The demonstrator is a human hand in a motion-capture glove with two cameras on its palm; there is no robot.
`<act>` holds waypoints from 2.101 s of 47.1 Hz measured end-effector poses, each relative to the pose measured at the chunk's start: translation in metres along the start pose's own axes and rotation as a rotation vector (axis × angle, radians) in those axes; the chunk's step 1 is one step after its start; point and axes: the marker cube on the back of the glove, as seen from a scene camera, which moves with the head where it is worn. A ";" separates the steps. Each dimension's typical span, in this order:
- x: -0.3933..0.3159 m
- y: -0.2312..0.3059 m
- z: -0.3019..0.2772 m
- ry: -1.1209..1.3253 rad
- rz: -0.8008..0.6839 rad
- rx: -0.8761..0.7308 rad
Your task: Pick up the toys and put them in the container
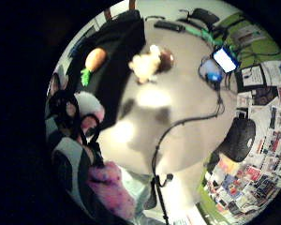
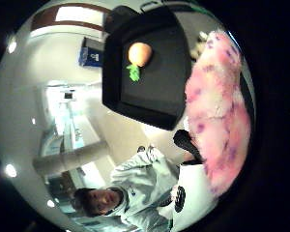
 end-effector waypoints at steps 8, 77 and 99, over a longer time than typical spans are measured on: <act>-0.068 -0.028 -0.017 -0.042 -0.083 0.170; 0.140 -0.106 0.124 0.095 -0.003 -0.108; 0.166 -0.141 0.183 0.178 -0.084 -0.114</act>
